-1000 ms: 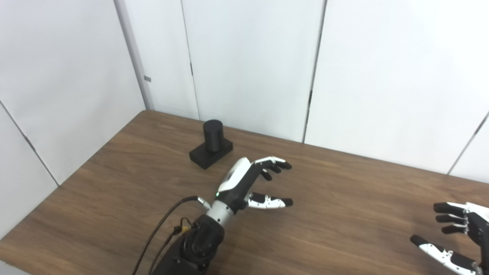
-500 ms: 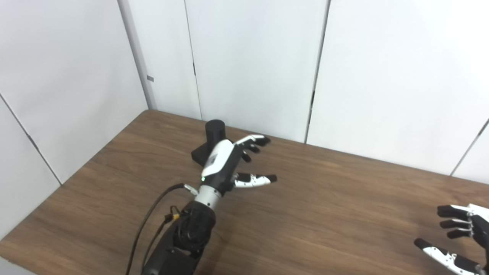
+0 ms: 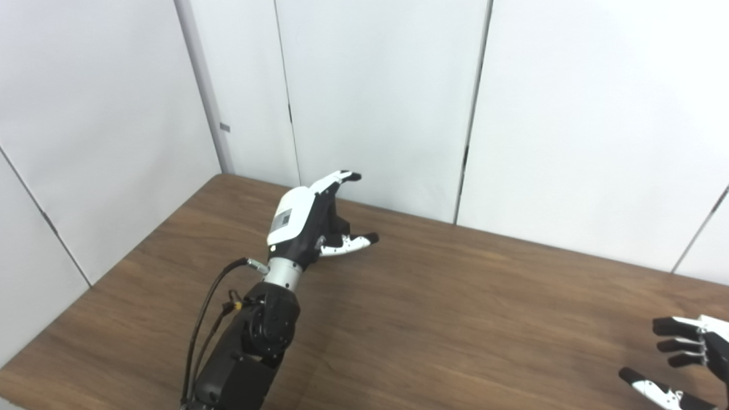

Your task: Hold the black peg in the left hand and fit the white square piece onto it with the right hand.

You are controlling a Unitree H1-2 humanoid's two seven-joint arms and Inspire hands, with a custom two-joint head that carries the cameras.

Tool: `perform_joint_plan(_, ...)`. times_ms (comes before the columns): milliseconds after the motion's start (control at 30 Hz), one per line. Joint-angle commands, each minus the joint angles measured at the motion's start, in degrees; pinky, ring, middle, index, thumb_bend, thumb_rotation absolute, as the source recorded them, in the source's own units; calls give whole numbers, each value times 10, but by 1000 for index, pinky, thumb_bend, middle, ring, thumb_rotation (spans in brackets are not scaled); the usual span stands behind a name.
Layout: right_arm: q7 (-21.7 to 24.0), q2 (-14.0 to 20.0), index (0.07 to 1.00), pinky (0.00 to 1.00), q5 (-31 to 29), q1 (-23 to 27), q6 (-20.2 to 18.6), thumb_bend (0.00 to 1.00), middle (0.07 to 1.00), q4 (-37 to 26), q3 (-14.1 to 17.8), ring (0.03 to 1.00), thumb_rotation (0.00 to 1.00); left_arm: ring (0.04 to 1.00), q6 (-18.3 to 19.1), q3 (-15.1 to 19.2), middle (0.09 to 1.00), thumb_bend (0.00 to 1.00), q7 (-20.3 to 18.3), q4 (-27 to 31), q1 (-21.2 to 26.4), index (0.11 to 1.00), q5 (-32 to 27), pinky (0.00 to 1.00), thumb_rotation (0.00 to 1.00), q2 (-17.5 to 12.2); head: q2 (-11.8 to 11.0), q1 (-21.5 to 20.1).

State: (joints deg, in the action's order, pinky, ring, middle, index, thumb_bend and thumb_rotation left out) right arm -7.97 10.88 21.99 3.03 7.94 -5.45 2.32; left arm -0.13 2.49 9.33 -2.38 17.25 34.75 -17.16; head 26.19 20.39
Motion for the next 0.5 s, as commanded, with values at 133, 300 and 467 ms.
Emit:
perform_joint_plan(133, -5, 3, 613, 466, 1, 12, 16, 629, 628, -25, 1, 566, 0, 876, -10, 11, 882, 843, 57, -29, 43, 814, 22, 753, 214, -31, 2, 4)
perform_joint_plan(300, -1, 6, 613, 465, 1, 10, 14, 629, 626, -31, 2, 563, 0, 905, 14, 14, 903, 854, 71, -45, 54, 838, 40, 779, 260, -44, 5, 6)
perform_joint_plan(467, 1, 7, 614, 465, -4, 10, 15, 620, 627, -31, 3, 565, 0, 905, 31, 12, 907, 859, 85, -51, 57, 851, 51, 762, 265, -51, 6, 6)
